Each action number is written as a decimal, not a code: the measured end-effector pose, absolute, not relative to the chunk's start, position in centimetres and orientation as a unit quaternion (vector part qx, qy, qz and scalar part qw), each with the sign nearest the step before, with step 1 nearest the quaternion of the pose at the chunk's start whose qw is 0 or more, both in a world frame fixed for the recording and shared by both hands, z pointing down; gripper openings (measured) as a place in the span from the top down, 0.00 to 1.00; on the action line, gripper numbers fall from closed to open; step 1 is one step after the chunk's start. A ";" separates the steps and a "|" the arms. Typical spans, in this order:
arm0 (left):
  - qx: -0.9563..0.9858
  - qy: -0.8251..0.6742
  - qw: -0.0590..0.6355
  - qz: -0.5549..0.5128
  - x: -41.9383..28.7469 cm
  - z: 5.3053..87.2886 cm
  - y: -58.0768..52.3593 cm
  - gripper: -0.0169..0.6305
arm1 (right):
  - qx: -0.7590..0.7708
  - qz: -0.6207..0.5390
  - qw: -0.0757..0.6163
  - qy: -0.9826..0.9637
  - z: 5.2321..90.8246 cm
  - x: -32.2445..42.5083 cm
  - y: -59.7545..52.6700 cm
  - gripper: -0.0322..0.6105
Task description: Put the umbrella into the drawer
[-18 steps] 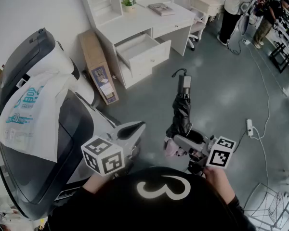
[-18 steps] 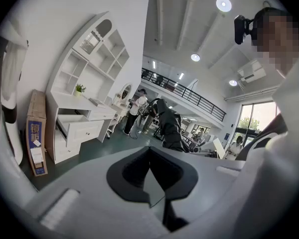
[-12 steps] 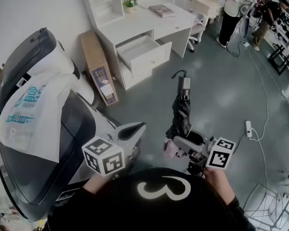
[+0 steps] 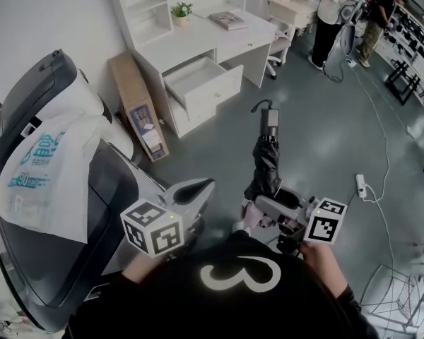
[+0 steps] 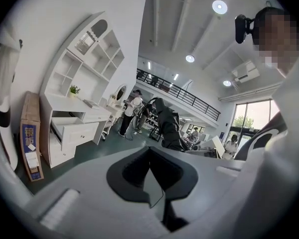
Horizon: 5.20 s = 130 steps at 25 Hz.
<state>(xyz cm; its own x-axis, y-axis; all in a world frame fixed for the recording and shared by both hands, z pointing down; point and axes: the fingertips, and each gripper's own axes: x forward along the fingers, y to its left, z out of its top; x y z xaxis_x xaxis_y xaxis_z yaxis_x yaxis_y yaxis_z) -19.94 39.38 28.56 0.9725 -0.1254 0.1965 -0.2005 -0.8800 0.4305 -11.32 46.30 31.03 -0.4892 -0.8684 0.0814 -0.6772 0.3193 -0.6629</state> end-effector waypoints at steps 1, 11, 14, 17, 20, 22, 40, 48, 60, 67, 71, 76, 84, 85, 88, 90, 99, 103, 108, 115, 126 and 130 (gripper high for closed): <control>0.967 -0.086 0.228 0.080 -20.0 28.4 39.2 0.96 | -0.485 -0.325 0.147 0.798 30.9 -11.2 46.1 0.58; 0.967 -0.099 0.223 0.074 -17.2 28.3 35.6 0.96 | -0.480 -0.323 0.148 0.802 31.1 -8.1 42.5 0.58; 0.966 -0.102 0.225 0.080 -15.3 29.1 33.6 0.96 | -0.475 -0.328 0.150 0.803 31.9 -6.3 40.5 0.58; 0.963 -0.105 0.231 0.091 -12.6 30.1 31.1 0.96 | -0.471 -0.337 0.153 0.801 32.9 -3.6 38.0 0.58; 0.959 -0.110 0.240 0.102 -9.3 31.0 28.1 0.96 | -0.467 -0.351 0.153 0.797 33.8 -0.4 35.2 0.58; 0.956 -0.115 0.247 0.109 -6.8 31.5 25.8 0.96 | -0.463 -0.359 0.148 0.797 34.4 2.1 33.0 0.58; 0.940 -0.178 0.263 0.124 10.9 32.0 7.7 0.96 | -0.416 -0.361 0.065 0.832 35.8 20.4 14.2 0.58; 0.935 -0.208 0.264 0.114 10.2 32.1 4.8 0.96 | -0.402 -0.342 0.042 0.848 35.1 21.6 10.1 0.58; 0.922 -0.227 0.294 0.110 9.1 34.5 -4.5 0.96 | -0.397 -0.349 0.004 0.849 36.2 21.1 0.1 0.58; 0.912 -0.236 0.319 0.103 9.3 35.2 -13.2 0.96 | -0.385 -0.362 -0.030 0.848 36.5 20.7 -8.0 0.58; 0.908 -0.245 0.326 0.101 8.4 35.6 -17.7 0.96 | -0.374 -0.361 -0.047 0.853 36.5 19.8 -12.4 0.58; 0.902 -0.262 0.325 0.108 6.7 36.5 -22.0 0.96 | -0.354 -0.357 -0.083 0.860 37.0 18.4 -16.9 0.59; 0.894 -0.288 0.330 0.096 3.4 37.3 -27.1 0.96 | -0.329 -0.325 -0.159 0.872 38.6 16.2 -22.3 0.59; 0.892 -0.292 0.331 0.095 3.0 37.5 -27.6 0.96 | -0.325 -0.321 -0.169 0.874 38.9 15.9 -22.8 0.59; 0.887 -0.304 0.336 0.092 1.9 38.0 -28.7 0.96 | -0.311 -0.302 -0.201 0.878 40.0 15.1 -24.1 0.59; 0.882 -0.313 0.341 0.092 1.2 38.6 -29.2 0.96 | -0.299 -0.290 -0.225 0.881 41.0 14.6 -24.6 0.59; 0.861 -0.341 0.364 0.098 -1.2 41.0 -30.1 0.96 | -0.242 -0.268 -0.320 0.876 45.7 13.5 -25.5 0.59; 0.855 -0.343 0.374 0.103 -1.4 42.2 -30.1 0.96 | -0.213 -0.241 -0.369 0.872 47.6 13.1 -25.6 0.59; 0.848 -0.347 0.385 0.112 -2.1 43.3 -30.0 0.96 | -0.182 -0.206 -0.431 0.859 50.5 12.7 -25.7 0.60; 0.840 -0.353 0.395 0.117 -2.9 44.5 -30.1 0.96 | -0.152 -0.171 -0.506 0.832 55.2 12.8 -26.7 0.60; 0.827 -0.368 0.407 0.127 -4.5 46.1 -30.9 0.96 | -0.126 -0.172 -0.570 0.793 63.0 12.8 -28.7 0.60; 0.821 -0.370 0.415 0.129 -4.8 46.9 -31.1 0.96 | -0.121 -0.169 -0.588 0.782 65.4 12.7 -29.7 0.60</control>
